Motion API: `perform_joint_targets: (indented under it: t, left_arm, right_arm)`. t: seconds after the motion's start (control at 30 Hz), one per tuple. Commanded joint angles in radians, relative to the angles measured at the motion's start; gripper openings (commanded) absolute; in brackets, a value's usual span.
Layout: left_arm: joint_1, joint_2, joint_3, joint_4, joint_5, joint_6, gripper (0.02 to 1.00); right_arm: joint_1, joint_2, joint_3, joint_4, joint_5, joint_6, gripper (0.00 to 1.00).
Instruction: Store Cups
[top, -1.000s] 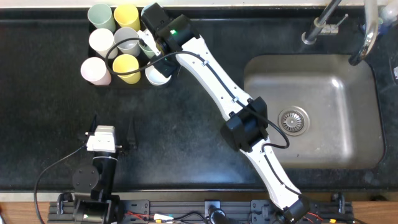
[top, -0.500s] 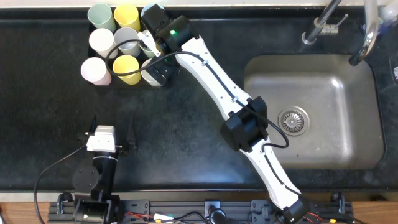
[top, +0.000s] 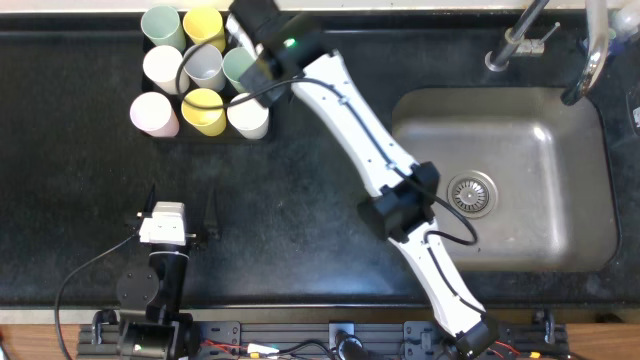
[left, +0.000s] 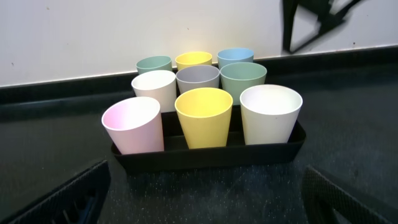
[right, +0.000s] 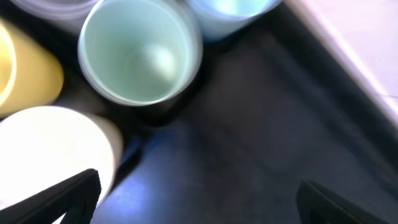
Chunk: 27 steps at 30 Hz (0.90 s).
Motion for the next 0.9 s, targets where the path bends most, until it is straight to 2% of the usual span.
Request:
perform_joint_targets:
  t: [0.03, 0.13, 0.23, 0.3, 0.33, 0.37, 0.53, 0.67, 0.7, 0.73, 0.8, 0.9]
  left_arm:
    - [0.005, -0.008, -0.003, 0.001, -0.008, 0.011, 0.998]
    - [0.005, -0.008, -0.003, 0.001, -0.008, 0.011, 0.998]
    - [0.005, -0.008, -0.003, 0.001, -0.008, 0.011, 0.998]
    - [0.005, -0.008, -0.003, 0.001, -0.008, 0.011, 0.998]
    - [0.005, -0.008, -0.003, 0.001, -0.008, 0.011, 0.998]
    - [0.005, -0.008, -0.003, 0.001, -0.008, 0.011, 0.998]
    - [0.005, -0.008, -0.003, 0.001, -0.008, 0.011, 0.998]
    - [0.005, -0.008, -0.003, 0.001, -0.008, 0.011, 0.998]
    - [0.005, -0.008, -0.003, 0.001, -0.008, 0.011, 0.998]
    - [0.005, -0.008, -0.003, 0.001, -0.008, 0.011, 0.998]
    - [0.005, -0.008, -0.003, 0.001, -0.008, 0.011, 0.998]
    - [0.005, -0.008, -0.003, 0.001, -0.008, 0.011, 0.998]
  right_arm:
    - [-0.092, -0.222, 0.130, -0.074, 0.038, 0.112, 0.998]
    - [-0.185, -0.345, 0.128, -0.232, 0.035, 0.142, 0.998]
    - [-0.280, -0.471, 0.024, -0.232, 0.118, 0.174, 0.996]
    - [-0.343, -0.594, -0.114, -0.232, 0.119, 0.213, 0.998]
    - [-0.373, -0.665, -0.207, -0.232, 0.119, 0.227, 0.996]
    - [-0.425, -0.814, -0.414, -0.232, 0.106, 0.254, 0.996]
    - [-0.503, -1.281, -1.100, -0.161, -0.055, 0.312, 0.998]
    - [-0.502, -1.689, -1.663, 0.250, -0.058, 0.344, 0.998]
    - [-0.501, -1.863, -1.882, 0.480, -0.006, 0.338, 0.998]
    - [-0.501, -1.955, -1.996, 0.612, 0.029, 0.337, 0.998]
    - [-0.501, -2.139, -2.227, 0.912, 0.086, 0.280, 0.996]
    - [-0.501, -2.287, -2.425, 1.196, 0.093, 0.174, 0.998]
